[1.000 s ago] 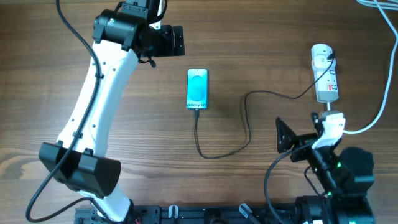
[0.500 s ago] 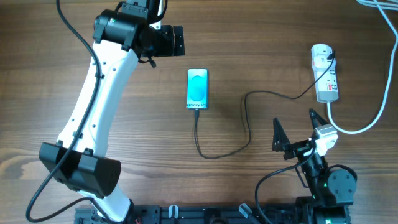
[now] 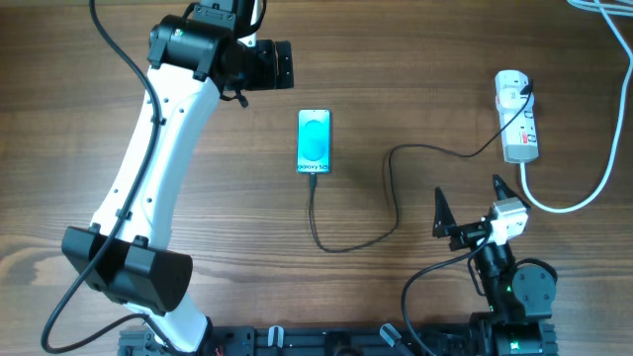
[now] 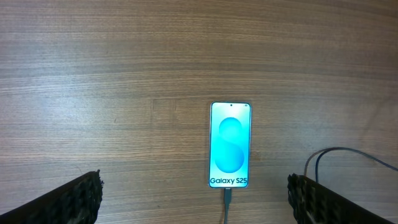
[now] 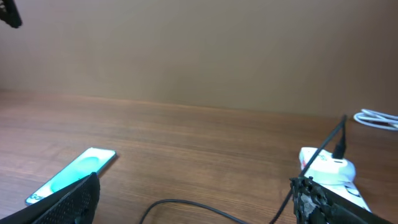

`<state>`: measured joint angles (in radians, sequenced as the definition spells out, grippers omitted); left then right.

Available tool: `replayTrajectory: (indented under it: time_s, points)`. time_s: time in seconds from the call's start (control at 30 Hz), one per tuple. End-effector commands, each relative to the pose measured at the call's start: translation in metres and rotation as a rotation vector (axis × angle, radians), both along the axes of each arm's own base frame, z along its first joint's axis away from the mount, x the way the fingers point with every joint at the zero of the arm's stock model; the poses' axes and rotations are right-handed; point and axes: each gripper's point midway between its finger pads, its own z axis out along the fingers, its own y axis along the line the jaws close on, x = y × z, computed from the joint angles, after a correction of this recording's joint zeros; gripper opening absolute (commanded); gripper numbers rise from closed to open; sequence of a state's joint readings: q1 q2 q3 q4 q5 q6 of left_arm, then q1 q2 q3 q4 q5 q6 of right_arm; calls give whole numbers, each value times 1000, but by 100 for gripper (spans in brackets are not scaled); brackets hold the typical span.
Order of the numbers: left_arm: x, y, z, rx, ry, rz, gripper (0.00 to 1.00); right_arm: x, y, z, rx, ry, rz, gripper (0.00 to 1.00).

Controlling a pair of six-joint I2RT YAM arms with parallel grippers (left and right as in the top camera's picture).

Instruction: Plug charger to phone and switch on socket

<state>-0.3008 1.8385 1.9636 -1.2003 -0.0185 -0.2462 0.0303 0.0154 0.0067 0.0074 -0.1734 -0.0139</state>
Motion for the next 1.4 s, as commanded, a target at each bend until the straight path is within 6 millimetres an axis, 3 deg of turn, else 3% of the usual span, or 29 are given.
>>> replayTrajectory:
  time_s: [0.0, 0.17, 1.23, 1.37]
  points:
    - [2, 2, -3, 12, 1, 7, 100, 1, -7, 1, -10, -8, -45, 100]
    - [2, 2, -3, 12, 1, 7, 100, 2, -16, 0, 42, 5, -96, 100]
    - [2, 2, -3, 14, 1, 7, 100, 2, -14, 1, 40, 2, -85, 100]
    - [-2, 2, 5, 11, -12, 5, 100, 2, -14, 1, 40, 2, -85, 100]
